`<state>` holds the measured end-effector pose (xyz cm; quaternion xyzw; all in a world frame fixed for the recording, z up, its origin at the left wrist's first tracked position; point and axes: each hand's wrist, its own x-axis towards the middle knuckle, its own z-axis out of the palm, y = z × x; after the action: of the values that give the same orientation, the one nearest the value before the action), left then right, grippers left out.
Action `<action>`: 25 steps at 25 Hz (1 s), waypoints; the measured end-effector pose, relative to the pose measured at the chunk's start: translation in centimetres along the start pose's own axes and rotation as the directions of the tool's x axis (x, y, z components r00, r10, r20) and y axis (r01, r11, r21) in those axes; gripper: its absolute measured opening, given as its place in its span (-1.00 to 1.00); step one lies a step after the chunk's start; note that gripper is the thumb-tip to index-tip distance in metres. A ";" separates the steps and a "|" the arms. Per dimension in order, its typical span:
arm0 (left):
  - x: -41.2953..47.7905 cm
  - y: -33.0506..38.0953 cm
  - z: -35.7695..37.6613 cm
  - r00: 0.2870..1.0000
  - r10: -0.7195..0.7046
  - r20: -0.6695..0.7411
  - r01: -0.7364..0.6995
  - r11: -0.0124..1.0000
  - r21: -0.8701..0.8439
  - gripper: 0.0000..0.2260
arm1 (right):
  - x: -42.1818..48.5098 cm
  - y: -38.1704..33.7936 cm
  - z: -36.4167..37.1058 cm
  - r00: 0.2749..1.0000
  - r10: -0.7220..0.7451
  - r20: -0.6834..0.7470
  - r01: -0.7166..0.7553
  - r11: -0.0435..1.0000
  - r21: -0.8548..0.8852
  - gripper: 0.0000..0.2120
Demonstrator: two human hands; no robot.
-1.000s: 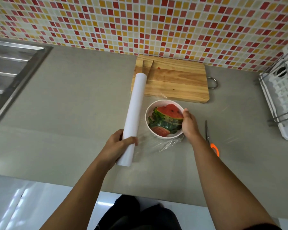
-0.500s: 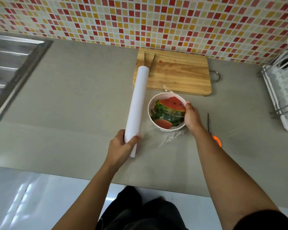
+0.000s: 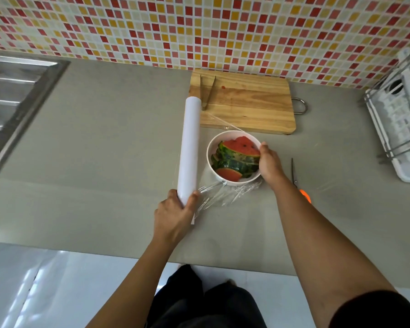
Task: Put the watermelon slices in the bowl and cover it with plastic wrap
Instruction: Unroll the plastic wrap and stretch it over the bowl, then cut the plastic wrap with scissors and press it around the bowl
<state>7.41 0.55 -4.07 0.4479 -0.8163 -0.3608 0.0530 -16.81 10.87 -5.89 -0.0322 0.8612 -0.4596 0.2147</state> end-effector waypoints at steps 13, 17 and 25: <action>1.1 -1.5 -0.6 0.992 0.109 0.068 -0.098 0.984 -0.150 -0.51 | -2.1 -1.5 -2.5 0.996 0.050 -0.076 -0.046 0.998 0.052 -0.31; 1.2 -1.3 -0.8 0.990 0.115 0.076 -0.105 0.987 -0.123 -0.45 | -4.4 -0.1 -5.8 0.979 -0.043 -0.197 -0.041 0.913 -0.405 -0.67; 1.1 -1.7 -0.8 0.988 0.143 0.059 -0.134 0.983 -0.123 -0.45 | -7.7 3.0 -6.6 0.965 0.150 -0.217 -0.256 0.730 -0.633 -0.64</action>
<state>8.21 -1.30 -4.82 0.3735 -0.8239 -0.4192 0.0768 -12.06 19.67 -2.52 0.0241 0.9792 -0.1031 0.1728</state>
